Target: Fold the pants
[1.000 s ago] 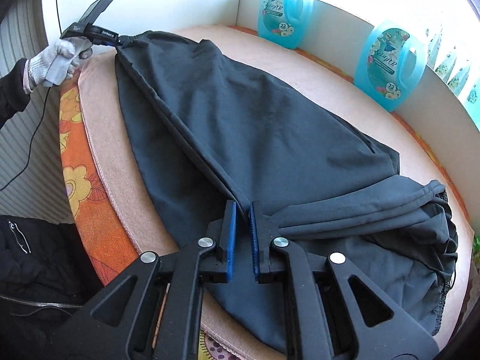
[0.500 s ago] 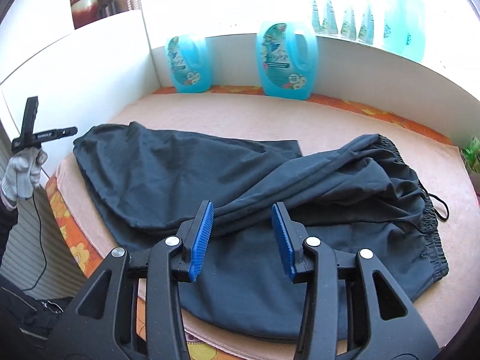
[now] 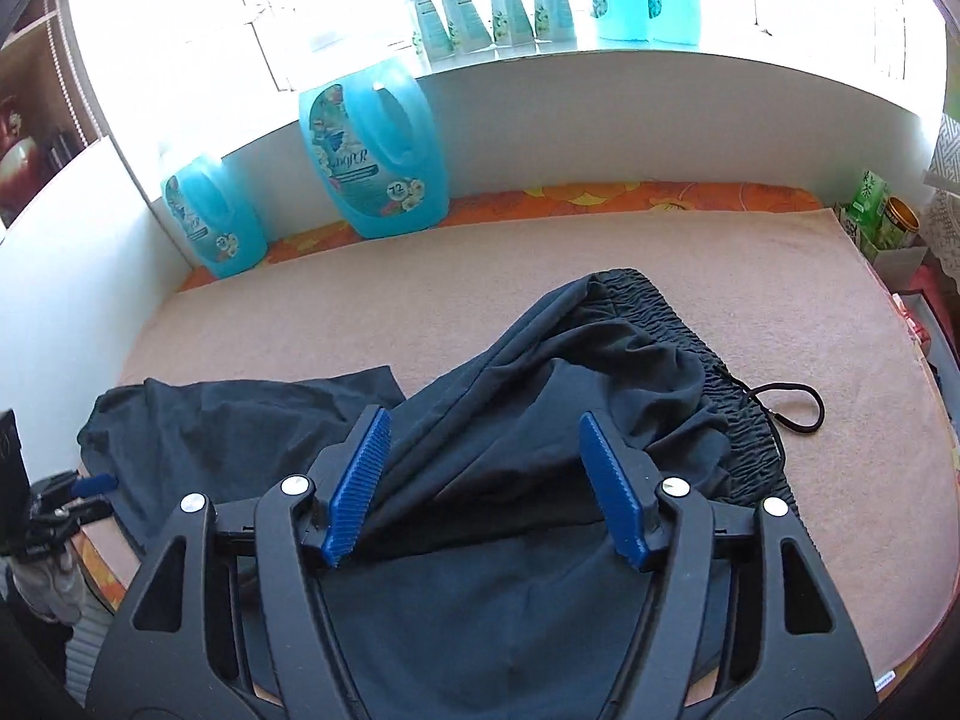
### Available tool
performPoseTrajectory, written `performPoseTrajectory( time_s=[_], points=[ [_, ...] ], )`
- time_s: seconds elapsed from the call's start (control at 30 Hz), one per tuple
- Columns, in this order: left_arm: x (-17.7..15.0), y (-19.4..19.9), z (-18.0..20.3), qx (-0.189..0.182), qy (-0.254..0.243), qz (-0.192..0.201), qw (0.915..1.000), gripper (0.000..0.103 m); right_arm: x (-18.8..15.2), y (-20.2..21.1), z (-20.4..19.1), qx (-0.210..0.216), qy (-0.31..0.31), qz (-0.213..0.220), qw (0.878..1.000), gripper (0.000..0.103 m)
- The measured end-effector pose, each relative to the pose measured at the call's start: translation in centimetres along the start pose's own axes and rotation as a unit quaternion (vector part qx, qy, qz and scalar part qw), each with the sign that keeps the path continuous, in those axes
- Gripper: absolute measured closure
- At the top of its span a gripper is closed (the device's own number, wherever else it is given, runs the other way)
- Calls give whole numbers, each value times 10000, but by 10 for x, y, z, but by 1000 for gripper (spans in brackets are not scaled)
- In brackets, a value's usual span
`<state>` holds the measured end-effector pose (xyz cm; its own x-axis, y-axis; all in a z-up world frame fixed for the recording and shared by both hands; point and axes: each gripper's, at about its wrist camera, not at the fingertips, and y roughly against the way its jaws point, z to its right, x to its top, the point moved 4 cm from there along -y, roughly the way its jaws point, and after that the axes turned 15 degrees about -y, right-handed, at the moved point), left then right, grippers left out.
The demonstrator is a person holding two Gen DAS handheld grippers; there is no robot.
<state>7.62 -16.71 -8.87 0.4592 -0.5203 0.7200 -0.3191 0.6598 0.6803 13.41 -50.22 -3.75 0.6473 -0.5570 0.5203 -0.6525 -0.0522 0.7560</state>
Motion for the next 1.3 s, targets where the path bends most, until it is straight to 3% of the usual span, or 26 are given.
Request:
performPoseTrajectory(
  time_s=[0.2, 0.33, 0.57, 0.87, 0.97, 1.03, 1.07, 1.13, 1.17, 1.2, 1.3],
  points=[
    [7, -42, 57, -526, -709, -274, 9957, 64, 47, -57, 5, -377, -395, -340, 9979, 35],
    [8, -58, 80, -651, -1104, -425, 9908, 64, 63, -95, 11, -776, -612, -590, 9934, 35],
    [1, -78, 89, -740, -1297, -652, 9866, 64, 76, -141, 15, -1368, -634, -839, 9850, 36],
    [-6, -90, 94, -1033, -1272, -752, 9836, 64, 81, -169, 31, -1790, -605, -996, 9769, 38],
    [-9, -97, 96, -945, -1403, -790, 9824, 64, 80, -176, 37, -1906, -593, -1031, 9744, 44],
    [-10, -102, 92, -880, -1365, -821, 9833, 73, 78, -178, 39, -1962, -548, -1000, 9739, 51],
    [-10, -103, 90, -855, -1339, -817, 9839, 75, 77, -176, 41, -1970, -546, -975, 9740, 59],
    [-10, -103, 85, -798, -1286, -788, 9853, 91, 75, -170, 47, -1828, -657, -956, 9763, 78],
    [-9, -101, 82, -793, -1232, -746, 9864, 94, 73, -163, 49, -1714, -756, -936, 9778, 90],
    [-9, -100, 79, -833, -1148, -706, 9874, 95, 73, -157, 51, -1593, -831, -899, 9796, 95],
    [-7, -96, 72, -874, -996, -551, 9896, 96, 71, -131, 53, -1451, -808, -639, 9840, 97]
  ],
)
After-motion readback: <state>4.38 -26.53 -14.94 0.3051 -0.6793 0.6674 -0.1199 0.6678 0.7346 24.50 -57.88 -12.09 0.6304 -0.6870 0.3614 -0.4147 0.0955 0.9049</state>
